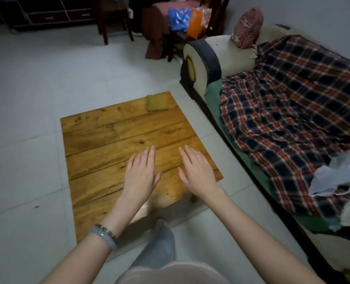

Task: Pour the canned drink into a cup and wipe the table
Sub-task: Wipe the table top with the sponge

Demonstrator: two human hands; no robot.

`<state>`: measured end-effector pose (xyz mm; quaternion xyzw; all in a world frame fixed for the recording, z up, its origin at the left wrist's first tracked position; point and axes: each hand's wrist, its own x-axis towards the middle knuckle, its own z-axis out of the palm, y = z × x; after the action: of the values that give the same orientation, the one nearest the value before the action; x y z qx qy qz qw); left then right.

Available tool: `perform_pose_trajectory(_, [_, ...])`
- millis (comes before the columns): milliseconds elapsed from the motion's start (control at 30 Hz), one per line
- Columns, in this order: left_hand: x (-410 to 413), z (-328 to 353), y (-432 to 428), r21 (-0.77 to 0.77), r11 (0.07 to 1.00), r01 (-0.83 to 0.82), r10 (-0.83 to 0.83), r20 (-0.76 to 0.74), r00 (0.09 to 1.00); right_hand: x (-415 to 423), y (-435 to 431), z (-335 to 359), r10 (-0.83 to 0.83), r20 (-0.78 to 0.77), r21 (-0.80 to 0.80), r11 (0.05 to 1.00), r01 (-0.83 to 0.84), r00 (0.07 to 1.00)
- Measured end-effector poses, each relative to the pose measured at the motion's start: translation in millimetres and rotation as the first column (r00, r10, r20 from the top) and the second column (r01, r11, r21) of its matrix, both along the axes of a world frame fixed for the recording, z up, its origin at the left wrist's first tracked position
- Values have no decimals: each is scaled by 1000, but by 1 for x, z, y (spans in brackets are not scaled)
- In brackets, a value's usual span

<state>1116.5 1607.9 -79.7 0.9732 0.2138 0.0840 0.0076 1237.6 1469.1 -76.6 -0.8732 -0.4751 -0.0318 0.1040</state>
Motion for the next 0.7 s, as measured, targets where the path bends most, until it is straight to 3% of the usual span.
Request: perform_pose_trajectory(700, [171,-16,187,-23,991,-132,130,-59,990,180,219,-18,171,-40,9,985,-171,984])
